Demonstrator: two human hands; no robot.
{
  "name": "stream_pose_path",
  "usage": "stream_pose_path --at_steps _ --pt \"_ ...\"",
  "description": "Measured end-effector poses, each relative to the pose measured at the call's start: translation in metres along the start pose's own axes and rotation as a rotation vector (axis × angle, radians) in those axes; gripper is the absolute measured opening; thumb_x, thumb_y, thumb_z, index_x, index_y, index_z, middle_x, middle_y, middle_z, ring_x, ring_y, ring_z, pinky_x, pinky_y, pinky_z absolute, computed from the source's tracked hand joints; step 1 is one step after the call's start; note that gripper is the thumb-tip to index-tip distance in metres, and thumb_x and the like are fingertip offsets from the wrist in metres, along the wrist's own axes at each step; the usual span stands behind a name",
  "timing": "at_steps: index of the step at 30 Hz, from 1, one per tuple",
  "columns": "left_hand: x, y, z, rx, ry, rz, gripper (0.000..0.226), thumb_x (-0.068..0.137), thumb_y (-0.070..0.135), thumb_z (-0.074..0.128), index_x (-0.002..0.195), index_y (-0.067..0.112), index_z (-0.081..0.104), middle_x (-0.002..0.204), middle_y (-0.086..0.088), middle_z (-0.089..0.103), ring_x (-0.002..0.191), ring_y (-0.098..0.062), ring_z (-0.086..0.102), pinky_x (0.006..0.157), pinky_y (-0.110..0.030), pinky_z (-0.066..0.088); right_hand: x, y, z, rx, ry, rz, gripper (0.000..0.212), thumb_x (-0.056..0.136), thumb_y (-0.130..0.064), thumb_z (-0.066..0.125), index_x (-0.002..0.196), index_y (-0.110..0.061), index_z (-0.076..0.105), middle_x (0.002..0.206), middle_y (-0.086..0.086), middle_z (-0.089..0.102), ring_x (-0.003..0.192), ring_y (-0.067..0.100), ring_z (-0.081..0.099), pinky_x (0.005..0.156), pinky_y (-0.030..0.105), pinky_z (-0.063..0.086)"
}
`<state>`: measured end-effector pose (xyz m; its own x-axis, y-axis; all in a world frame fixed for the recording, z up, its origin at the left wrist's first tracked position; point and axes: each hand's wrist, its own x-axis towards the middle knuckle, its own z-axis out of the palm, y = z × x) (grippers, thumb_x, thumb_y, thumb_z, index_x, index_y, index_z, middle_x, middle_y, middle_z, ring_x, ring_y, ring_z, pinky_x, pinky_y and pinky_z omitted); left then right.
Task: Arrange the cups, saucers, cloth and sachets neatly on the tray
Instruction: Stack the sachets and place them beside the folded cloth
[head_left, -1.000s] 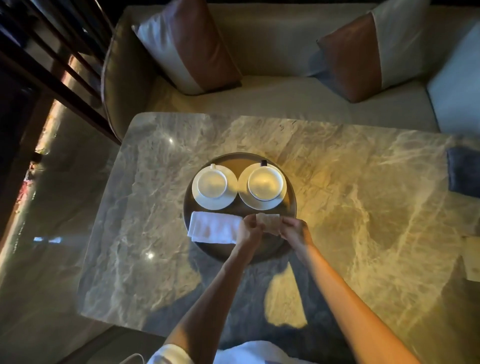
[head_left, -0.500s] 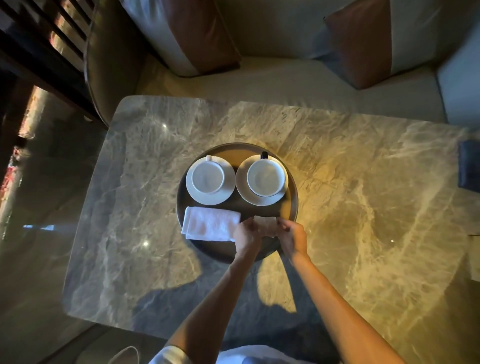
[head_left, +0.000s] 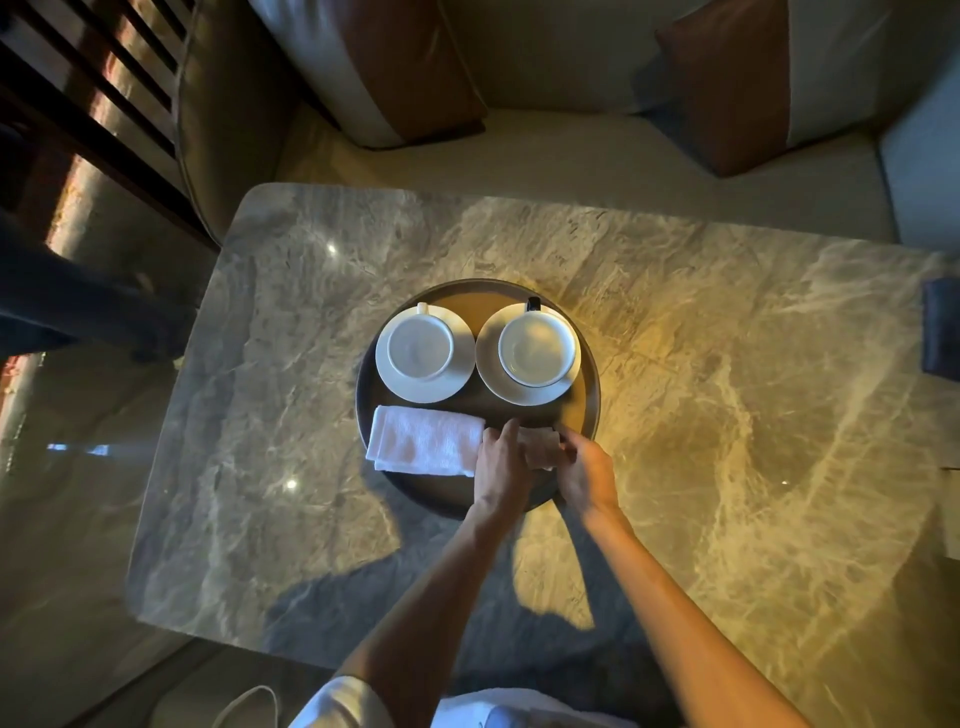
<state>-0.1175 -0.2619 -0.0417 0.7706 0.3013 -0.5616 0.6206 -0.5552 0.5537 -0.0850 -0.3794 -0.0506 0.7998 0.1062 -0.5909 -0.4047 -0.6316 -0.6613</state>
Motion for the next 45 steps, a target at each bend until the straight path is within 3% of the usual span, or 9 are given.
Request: stream_pose_path --at_steps 5,9,13,17,22,29,39,42,45 --pt "0.003 0.005 -0.012 0.172 -0.025 0.127 0.041 0.090 0.009 0.054 0.130 0.012 0.048 0.123 -0.016 0.047 0.107 -0.038 0.056 0.080 -0.049 0.054 0.007 0.003 -0.007 -0.239 -0.005 -0.179 0.040 0.095 -0.018 0.058 0.135 -0.014 0.054 0.126 0.015 0.059 0.117 0.029 0.058 0.097 0.036 0.048" --pt "0.010 -0.005 -0.023 0.293 -0.094 0.304 0.041 0.089 0.024 0.062 0.129 0.017 0.054 0.132 -0.007 0.050 0.118 -0.034 0.049 0.087 -0.048 0.052 0.011 0.004 -0.017 -0.368 -0.108 -0.354 0.060 0.079 -0.023 0.078 0.131 -0.016 0.050 0.132 0.003 0.055 0.121 0.020 0.055 0.098 0.033 0.048" --pt "0.018 -0.019 -0.026 0.476 -0.119 0.459 0.049 0.088 0.041 0.062 0.131 0.021 0.052 0.139 0.001 0.050 0.122 -0.027 0.044 0.095 -0.036 0.043 0.012 0.008 -0.019 -0.599 -0.240 -0.317 0.079 0.084 -0.036 0.072 0.149 -0.021 0.028 0.145 0.005 0.040 0.133 0.022 0.045 0.104 0.035 0.044" --pt "0.022 -0.030 -0.021 0.560 -0.088 0.521 0.043 0.088 0.029 0.063 0.128 0.021 0.050 0.135 0.002 0.052 0.121 -0.025 0.044 0.098 -0.034 0.040 0.015 0.010 -0.016 -0.658 -0.210 -0.373 0.065 0.090 -0.029 0.064 0.146 -0.018 0.033 0.146 0.005 0.041 0.133 0.021 0.045 0.103 0.033 0.044" --pt "0.019 -0.031 -0.019 0.542 0.033 0.564 0.051 0.081 0.060 0.059 0.110 0.019 0.064 0.114 0.001 0.067 0.105 -0.026 0.057 0.085 -0.036 0.045 0.019 0.021 -0.009 -0.631 -0.128 -0.408 0.041 0.091 -0.028 0.058 0.129 -0.020 0.045 0.134 0.003 0.051 0.122 0.021 0.053 0.093 0.032 0.047" --pt "0.018 -0.037 -0.015 0.599 0.045 0.562 0.042 0.081 0.021 0.066 0.122 0.017 0.057 0.118 -0.004 0.063 0.108 -0.029 0.055 0.091 -0.037 0.044 0.024 0.037 0.002 -0.615 -0.068 -0.432 0.062 0.086 -0.030 0.067 0.139 -0.023 0.037 0.133 0.005 0.047 0.120 0.019 0.056 0.096 0.031 0.052" --pt "0.011 -0.040 -0.014 0.547 0.183 0.601 0.044 0.083 0.033 0.070 0.123 0.020 0.058 0.123 -0.002 0.061 0.113 -0.027 0.055 0.095 -0.036 0.045 0.015 0.029 -0.006 -0.614 -0.092 -0.446 0.067 0.091 -0.029 0.066 0.147 -0.012 0.034 0.144 0.010 0.044 0.131 0.022 0.048 0.102 0.029 0.046" --pt "-0.001 -0.047 -0.031 0.492 0.322 0.630 0.037 0.090 0.045 0.054 0.115 0.019 0.061 0.117 0.000 0.064 0.110 -0.024 0.055 0.089 -0.035 0.044 -0.001 0.017 -0.015 -0.489 0.090 -0.451 0.031 0.090 -0.019 0.066 0.119 -0.017 0.058 0.119 0.001 0.061 0.113 0.018 0.056 0.091 0.028 0.050" --pt "-0.009 -0.073 -0.058 0.404 0.532 0.493 0.012 0.091 0.029 0.059 0.101 0.023 0.059 0.101 0.002 0.067 0.093 -0.024 0.056 0.077 -0.035 0.040 -0.025 0.002 -0.014 -0.284 0.258 -0.301 0.006 0.094 -0.021 0.060 0.100 -0.020 0.063 0.094 -0.008 0.063 0.086 0.006 0.058 0.074 0.012 0.045"
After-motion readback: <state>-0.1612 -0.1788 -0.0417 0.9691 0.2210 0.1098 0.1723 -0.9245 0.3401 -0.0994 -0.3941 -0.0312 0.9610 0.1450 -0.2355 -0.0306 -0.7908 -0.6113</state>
